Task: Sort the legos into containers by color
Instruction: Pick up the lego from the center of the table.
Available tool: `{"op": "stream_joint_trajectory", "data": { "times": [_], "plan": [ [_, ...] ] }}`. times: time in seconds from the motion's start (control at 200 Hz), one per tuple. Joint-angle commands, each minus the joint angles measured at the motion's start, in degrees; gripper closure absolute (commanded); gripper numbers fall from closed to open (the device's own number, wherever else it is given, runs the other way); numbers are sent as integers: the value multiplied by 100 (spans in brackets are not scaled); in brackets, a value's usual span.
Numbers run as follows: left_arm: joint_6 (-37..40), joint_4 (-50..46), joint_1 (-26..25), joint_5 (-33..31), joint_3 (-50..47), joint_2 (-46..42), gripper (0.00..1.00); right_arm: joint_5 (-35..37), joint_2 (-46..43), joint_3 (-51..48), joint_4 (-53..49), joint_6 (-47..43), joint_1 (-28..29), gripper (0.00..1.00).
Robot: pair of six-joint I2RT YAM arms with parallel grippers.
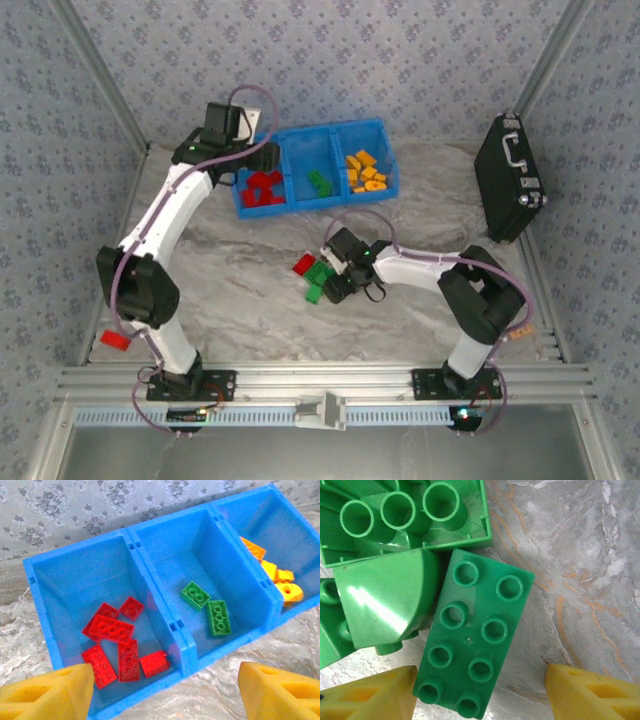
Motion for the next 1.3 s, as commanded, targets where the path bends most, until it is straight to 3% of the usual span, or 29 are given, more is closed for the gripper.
{"op": "stream_joint_trajectory", "data": {
  "times": [0.0,0.18,0.375,0.62,0.87,1.294],
  "plan": [
    [335,-303,-319,-149,-393,-352,24,55,228,119,-81,-24,-12,35],
    [302,-369,-468,-317,-1191,-950,24,30,259,183,-55,-68,4,44],
    [304,-604,-460,-527,-1844,-1460,23,-30,407,403,-122,-134,21,61],
    [303,-816,-363,-477,-2492,-2167,23,16,-164,684,-541,-128,-64,67],
    [117,-921,-389,-294,-3588,-3038,22,38,-640,1736,-907,-198,-567,68],
    [-453,-722,-606,138,-4751,-3753,22,63,1338,4130,-454,-341,-1309,69]
  ]
}}
